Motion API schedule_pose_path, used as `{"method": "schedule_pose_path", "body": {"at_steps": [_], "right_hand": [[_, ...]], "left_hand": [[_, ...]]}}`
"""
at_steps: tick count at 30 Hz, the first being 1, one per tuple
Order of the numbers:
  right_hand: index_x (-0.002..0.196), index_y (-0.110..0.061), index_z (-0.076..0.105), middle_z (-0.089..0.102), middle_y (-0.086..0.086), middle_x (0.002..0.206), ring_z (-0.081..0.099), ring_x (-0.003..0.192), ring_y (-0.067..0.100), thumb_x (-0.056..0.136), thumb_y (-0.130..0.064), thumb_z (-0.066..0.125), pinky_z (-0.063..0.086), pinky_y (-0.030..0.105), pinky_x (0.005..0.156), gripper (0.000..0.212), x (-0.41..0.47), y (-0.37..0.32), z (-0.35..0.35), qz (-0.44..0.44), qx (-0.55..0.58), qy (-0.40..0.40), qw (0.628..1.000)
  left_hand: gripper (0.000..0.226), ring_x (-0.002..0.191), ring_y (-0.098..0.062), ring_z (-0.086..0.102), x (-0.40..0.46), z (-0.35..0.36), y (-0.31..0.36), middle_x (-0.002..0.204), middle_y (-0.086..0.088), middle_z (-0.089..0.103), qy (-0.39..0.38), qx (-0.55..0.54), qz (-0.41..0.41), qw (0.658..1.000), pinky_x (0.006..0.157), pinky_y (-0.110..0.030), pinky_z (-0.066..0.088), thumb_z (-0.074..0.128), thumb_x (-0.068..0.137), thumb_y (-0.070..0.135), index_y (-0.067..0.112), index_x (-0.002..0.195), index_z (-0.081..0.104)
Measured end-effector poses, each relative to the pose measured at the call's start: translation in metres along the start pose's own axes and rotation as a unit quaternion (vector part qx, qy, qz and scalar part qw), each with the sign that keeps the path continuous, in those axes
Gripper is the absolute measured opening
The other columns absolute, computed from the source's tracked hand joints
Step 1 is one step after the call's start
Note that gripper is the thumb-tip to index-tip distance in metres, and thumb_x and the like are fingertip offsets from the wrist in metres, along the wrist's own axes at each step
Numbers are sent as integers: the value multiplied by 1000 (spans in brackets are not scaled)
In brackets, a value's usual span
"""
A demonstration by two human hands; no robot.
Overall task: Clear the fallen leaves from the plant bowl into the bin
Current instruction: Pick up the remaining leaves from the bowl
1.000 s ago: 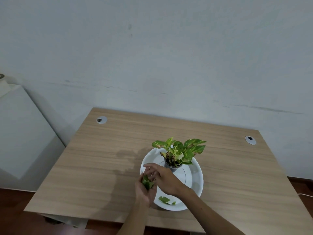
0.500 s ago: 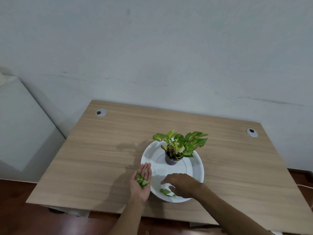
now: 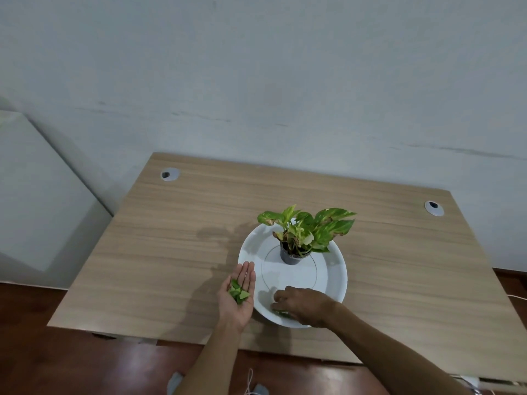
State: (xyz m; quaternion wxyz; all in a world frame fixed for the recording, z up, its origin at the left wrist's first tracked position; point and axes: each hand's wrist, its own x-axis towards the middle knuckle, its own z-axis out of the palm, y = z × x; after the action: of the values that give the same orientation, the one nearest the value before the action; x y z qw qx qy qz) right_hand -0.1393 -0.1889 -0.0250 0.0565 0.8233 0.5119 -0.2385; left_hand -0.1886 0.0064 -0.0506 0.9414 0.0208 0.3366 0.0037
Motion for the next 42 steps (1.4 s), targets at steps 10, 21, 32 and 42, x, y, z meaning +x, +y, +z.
{"method": "schedule_pose_path", "body": {"at_steps": [10,21,32,42], "right_hand": [[116,-18,71,70,4,113,62,101,25,97,-14,49,52,38,86,29,-6,2,8,58,123,32,990],[94,-18,80,78,-5,93,62,73,-9,83,-12,71,44,4,73,16,-8,7,1,204,355,180,895],[101,-17,77,69,7,103,61,93,19,89,-13,57,53,32,78,23,39,-39,-75,132,287,206,926],[125,-23,67,61,12,114,54,106,27,94,-14,53,49,37,90,35,47,-42,-80,130,282,172,935]], "left_hand": [[48,104,-31,71,6,-3,2,115,-21,71,-9,9,-2,1000,84,-41,61,35,100,18,-6,95,76],[47,106,-32,70,7,-1,3,120,-22,69,-13,38,-8,999,88,-44,58,35,101,20,-6,102,74],[50,105,-27,71,2,19,-6,120,-19,70,-20,127,-42,991,77,-32,60,32,101,24,0,102,76],[45,118,-27,65,6,17,-4,127,-16,67,-26,114,-44,992,107,-37,44,37,98,27,3,111,73]]}}
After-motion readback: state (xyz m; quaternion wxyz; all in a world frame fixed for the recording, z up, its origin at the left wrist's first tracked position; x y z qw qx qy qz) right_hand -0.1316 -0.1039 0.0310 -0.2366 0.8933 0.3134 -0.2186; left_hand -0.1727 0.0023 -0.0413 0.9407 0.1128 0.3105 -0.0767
